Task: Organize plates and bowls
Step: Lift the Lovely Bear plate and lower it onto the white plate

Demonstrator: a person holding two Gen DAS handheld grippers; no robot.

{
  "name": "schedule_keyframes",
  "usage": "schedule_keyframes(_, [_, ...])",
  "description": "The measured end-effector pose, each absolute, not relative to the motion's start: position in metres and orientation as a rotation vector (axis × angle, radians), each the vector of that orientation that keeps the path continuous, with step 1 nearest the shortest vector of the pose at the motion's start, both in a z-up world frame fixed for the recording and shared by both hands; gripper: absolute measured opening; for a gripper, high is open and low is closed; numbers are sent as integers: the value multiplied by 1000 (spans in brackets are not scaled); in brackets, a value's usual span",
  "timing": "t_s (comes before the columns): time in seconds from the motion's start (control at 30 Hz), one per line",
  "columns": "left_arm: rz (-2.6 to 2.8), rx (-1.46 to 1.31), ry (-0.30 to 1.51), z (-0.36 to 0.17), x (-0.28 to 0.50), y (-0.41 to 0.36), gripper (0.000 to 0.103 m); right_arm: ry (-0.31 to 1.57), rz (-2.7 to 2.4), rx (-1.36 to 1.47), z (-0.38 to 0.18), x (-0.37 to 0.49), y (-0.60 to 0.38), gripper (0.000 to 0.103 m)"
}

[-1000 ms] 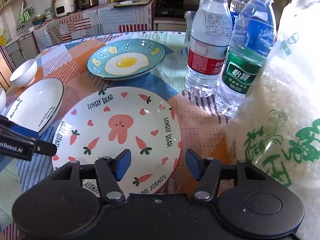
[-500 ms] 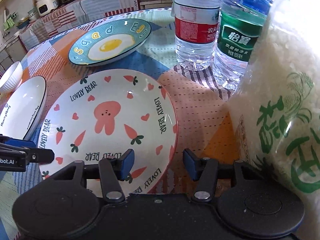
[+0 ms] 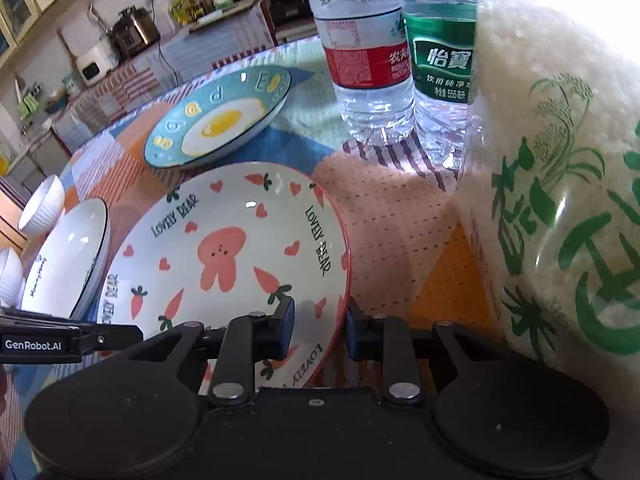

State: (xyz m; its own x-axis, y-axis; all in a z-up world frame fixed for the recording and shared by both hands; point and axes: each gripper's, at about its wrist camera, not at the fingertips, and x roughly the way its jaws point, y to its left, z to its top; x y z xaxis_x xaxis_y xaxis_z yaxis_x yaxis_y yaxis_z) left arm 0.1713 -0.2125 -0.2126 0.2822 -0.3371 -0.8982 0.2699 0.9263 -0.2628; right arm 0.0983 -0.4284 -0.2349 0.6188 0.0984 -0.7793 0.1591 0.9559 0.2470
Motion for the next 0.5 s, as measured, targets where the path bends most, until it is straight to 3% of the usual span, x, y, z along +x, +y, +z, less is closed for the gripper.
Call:
schedule_keyframes(0.17, [-377, -48, 1203, -211, 170, -214, 24, 902, -35, 267, -234, 100, -425, 28])
schedule_keyframes(0.3, [-388, 50, 1170, -199, 166, -209, 23, 850, 25, 211, -216, 89, -418, 19])
schedule_keyframes(0.5, [-392, 56, 1166, -185, 157, -181, 22, 877, 54, 183, -201, 89, -399, 19])
